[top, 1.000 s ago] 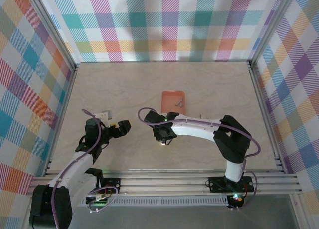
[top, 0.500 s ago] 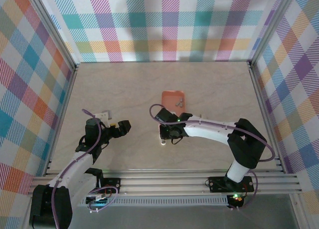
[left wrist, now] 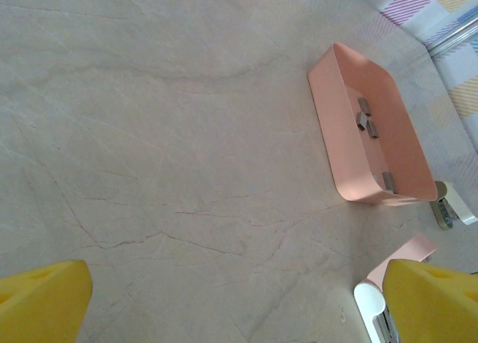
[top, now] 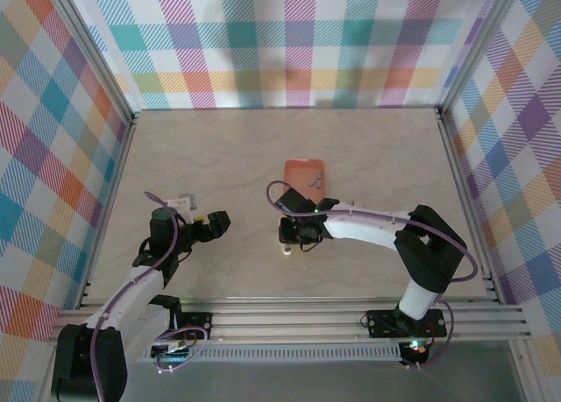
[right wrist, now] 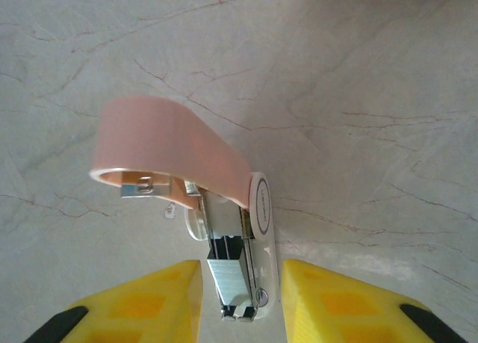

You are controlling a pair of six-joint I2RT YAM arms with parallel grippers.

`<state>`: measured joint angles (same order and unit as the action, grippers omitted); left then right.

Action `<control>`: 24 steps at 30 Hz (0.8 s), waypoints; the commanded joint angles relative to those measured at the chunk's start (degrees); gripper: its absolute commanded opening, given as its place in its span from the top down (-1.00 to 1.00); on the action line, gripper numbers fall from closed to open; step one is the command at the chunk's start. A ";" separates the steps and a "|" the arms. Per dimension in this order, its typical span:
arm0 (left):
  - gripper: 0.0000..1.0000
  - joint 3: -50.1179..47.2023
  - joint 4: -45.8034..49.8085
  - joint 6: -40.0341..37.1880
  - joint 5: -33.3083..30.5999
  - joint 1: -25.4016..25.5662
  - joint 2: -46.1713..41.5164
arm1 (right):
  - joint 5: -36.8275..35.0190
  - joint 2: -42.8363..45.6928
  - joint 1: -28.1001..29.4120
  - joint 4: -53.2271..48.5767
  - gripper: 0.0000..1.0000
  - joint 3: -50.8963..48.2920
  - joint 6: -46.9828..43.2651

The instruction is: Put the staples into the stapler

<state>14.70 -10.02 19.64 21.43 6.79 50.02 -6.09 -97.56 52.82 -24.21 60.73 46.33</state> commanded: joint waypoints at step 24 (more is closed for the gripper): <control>-0.99 0.52 0.46 -1.36 0.09 0.69 -0.45 | -0.17 0.39 -0.85 -0.08 0.48 0.18 0.70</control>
<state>14.70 -9.17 19.64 21.41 6.90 50.02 -5.52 -99.50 52.45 -24.05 60.73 47.13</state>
